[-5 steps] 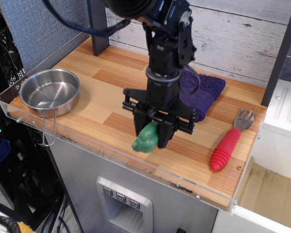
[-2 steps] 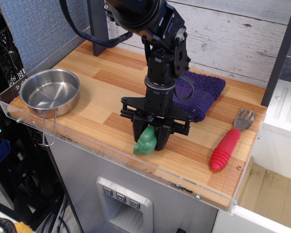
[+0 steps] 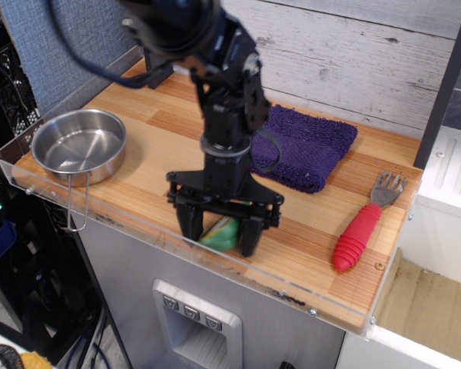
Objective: Put the green pepper on the front of the purple cloth.
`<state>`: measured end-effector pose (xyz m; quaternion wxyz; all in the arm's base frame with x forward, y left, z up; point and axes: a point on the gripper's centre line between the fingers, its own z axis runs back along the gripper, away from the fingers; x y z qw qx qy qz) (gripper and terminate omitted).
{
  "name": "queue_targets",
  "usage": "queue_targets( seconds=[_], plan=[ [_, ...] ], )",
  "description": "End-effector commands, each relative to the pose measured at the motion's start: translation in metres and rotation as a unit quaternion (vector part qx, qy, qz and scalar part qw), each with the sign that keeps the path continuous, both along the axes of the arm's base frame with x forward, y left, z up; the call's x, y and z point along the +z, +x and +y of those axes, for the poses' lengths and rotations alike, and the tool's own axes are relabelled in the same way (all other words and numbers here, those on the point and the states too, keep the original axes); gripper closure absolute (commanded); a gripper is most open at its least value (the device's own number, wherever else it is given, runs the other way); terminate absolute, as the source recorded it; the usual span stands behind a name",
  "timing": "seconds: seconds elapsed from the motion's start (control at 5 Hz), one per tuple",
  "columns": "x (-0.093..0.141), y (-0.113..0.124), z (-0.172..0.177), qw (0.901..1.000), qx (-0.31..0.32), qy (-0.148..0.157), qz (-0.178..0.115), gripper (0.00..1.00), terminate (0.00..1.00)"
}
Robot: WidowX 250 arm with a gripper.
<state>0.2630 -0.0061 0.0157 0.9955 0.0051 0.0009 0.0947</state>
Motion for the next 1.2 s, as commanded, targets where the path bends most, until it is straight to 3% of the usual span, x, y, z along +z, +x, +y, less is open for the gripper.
queue_targets(
  seconds=[0.0, 0.2, 0.4, 0.6, 0.8, 1.0],
  plan=[
    [0.107, -0.026, 0.048, 0.9836, 0.02, -0.024, -0.178, 0.0, 0.0],
    [0.114, -0.027, 0.063, 0.9814, 0.017, -0.035, -0.188, 0.0, 0.0],
    [0.111, -0.015, 0.069, 0.9913, 0.021, -0.035, -0.125, 0.0, 0.0],
    [0.107, 0.009, 0.06, 0.997, -0.024, -0.024, -0.07, 0.0, 0.0],
    [0.104, 0.032, 0.045, 0.9977, -0.053, 0.013, -0.041, 0.0, 0.0],
    [0.103, 0.04, 0.038, 0.9955, -0.079, 0.017, -0.048, 0.0, 0.0]
  ],
)
